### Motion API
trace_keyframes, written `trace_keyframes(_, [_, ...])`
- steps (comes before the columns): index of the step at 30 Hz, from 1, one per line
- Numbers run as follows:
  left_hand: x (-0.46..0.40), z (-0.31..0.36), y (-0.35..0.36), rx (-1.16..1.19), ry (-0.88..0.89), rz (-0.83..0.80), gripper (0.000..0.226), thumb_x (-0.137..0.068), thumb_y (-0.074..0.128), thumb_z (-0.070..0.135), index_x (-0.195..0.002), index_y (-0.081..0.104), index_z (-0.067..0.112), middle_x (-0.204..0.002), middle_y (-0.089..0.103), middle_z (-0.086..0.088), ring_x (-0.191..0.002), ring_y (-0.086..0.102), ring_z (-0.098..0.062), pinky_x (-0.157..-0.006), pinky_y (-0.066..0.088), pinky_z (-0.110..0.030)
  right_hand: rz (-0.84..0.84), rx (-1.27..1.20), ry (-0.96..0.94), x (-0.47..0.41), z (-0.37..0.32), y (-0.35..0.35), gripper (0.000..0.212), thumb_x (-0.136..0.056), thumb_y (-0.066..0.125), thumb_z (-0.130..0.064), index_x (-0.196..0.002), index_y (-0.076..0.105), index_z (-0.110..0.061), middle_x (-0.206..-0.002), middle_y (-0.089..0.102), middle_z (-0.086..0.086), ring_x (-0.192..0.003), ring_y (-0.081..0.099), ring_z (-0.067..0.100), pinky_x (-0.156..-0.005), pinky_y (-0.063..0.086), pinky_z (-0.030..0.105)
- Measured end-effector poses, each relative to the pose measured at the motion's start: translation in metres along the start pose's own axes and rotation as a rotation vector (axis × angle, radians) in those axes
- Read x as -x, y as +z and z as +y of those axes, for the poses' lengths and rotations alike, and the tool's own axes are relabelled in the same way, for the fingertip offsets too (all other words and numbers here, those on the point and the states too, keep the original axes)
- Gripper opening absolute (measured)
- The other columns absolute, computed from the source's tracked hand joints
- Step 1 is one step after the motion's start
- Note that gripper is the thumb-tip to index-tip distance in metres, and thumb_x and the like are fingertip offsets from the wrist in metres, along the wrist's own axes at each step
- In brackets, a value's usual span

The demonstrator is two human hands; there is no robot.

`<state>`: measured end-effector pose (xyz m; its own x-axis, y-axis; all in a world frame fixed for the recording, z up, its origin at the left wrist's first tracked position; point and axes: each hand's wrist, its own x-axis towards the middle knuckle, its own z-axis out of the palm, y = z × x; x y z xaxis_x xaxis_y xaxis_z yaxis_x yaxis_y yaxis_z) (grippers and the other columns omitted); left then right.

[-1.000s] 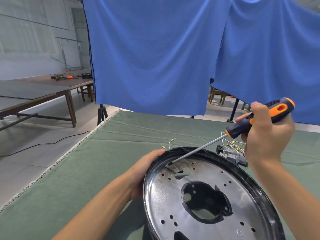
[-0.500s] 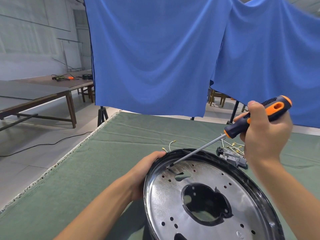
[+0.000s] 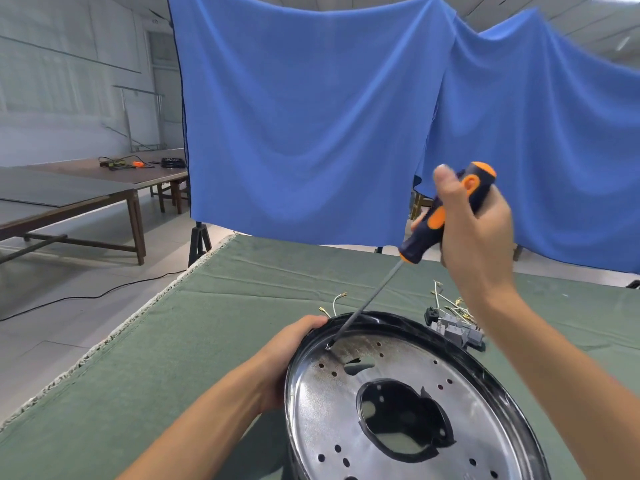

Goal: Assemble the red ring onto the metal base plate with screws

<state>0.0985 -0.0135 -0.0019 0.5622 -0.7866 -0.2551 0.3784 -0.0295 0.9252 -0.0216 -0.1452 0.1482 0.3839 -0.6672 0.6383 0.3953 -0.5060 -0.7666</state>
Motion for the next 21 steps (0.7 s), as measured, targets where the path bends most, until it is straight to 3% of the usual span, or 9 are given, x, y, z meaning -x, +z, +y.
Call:
trace_keyframes(3, [-0.002, 0.001, -0.002, -0.001, -0.016, -0.011, 0.033, -0.092, 0.051, 0.033, -0.076, 0.069, 0.010, -0.056, 0.065, 0.000, -0.048, 0.062, -0.011, -0.045, 0.046, -0.015, -0.114, 0.021, 0.058, -0.006, -0.015, 0.012, 0.029, -0.085, 0.044, -0.040, -0.062, 0.041, -0.021, -0.055, 0.055, 0.011, -0.050, 0.061, 0.021, -0.036, 0.035, 0.016])
trace_keyframes(6, [0.000, 0.004, -0.002, -0.010, -0.043, -0.034, 0.042, -0.091, 0.050, 0.031, -0.062, 0.075, 0.014, -0.065, 0.070, -0.007, -0.054, 0.066, -0.015, -0.047, 0.049, -0.017, -0.193, 0.231, 0.016, -0.011, -0.030, 0.020, 0.032, -0.085, 0.046, -0.032, -0.056, 0.044, -0.018, -0.054, 0.061, 0.007, -0.048, 0.055, 0.016, -0.042, 0.038, 0.021])
trace_keyframes(10, [0.006, 0.008, 0.000, 0.008, -0.060, -0.027, 0.036, -0.089, 0.052, 0.032, -0.071, 0.076, 0.013, -0.075, 0.071, -0.010, -0.062, 0.067, -0.018, -0.054, 0.054, -0.020, -0.242, 0.436, -0.058, -0.015, -0.047, 0.028, 0.020, -0.085, 0.051, -0.032, -0.069, 0.056, -0.021, -0.059, 0.066, -0.006, -0.046, 0.053, 0.009, -0.051, 0.041, 0.024])
trace_keyframes(11, [0.007, 0.008, 0.001, 0.022, -0.066, -0.030, 0.034, -0.088, 0.052, 0.032, -0.074, 0.076, 0.012, -0.078, 0.070, -0.011, -0.064, 0.067, -0.019, -0.056, 0.054, -0.020, -0.246, 0.470, -0.071, -0.016, -0.049, 0.030, 0.012, -0.086, 0.053, -0.033, -0.084, 0.059, -0.024, -0.064, 0.066, -0.007, -0.054, 0.058, 0.012, -0.054, 0.045, 0.025])
trace_keyframes(13, [0.010, 0.008, 0.003, 0.043, -0.075, -0.034, 0.032, -0.089, 0.052, 0.033, -0.091, 0.072, 0.009, -0.089, 0.068, -0.014, -0.072, 0.065, -0.021, -0.061, 0.054, -0.023, -0.237, 0.635, -0.134, -0.016, -0.054, 0.033, 0.020, -0.088, 0.054, -0.041, -0.100, 0.057, -0.026, -0.076, 0.064, -0.006, -0.074, 0.060, 0.025, -0.063, 0.048, 0.033])
trace_keyframes(17, [0.008, 0.003, 0.003, 0.053, -0.055, 0.027, 0.049, -0.093, 0.053, 0.035, -0.126, 0.056, -0.001, -0.124, 0.060, -0.023, -0.092, 0.062, -0.029, -0.067, 0.054, -0.030, -0.155, 1.174, -0.264, -0.019, -0.067, 0.038, 0.050, -0.087, 0.040, -0.067, -0.076, 0.045, -0.019, -0.065, 0.050, -0.002, -0.069, 0.048, 0.028, -0.051, 0.023, 0.030])
trace_keyframes(19, [0.006, 0.003, 0.003, 0.048, -0.053, 0.036, 0.052, -0.093, 0.053, 0.036, -0.130, 0.054, -0.001, -0.130, 0.057, -0.024, -0.102, 0.060, -0.032, -0.075, 0.053, -0.033, -0.256, 1.208, -0.217, -0.022, -0.072, 0.042, 0.047, -0.091, 0.033, -0.062, -0.085, 0.045, -0.017, -0.071, 0.053, -0.001, -0.067, 0.049, 0.024, -0.050, 0.022, 0.029])
trace_keyframes(21, [0.003, 0.004, 0.001, 0.059, -0.055, 0.053, 0.054, -0.093, 0.053, 0.038, -0.130, 0.053, -0.001, -0.130, 0.056, -0.025, -0.108, 0.058, -0.035, -0.081, 0.051, -0.037, -0.428, 1.046, -0.120, -0.025, -0.075, 0.045, 0.030, -0.092, 0.036, -0.045, -0.099, 0.046, -0.018, -0.080, 0.062, 0.000, -0.070, 0.057, 0.022, -0.056, 0.036, 0.032])
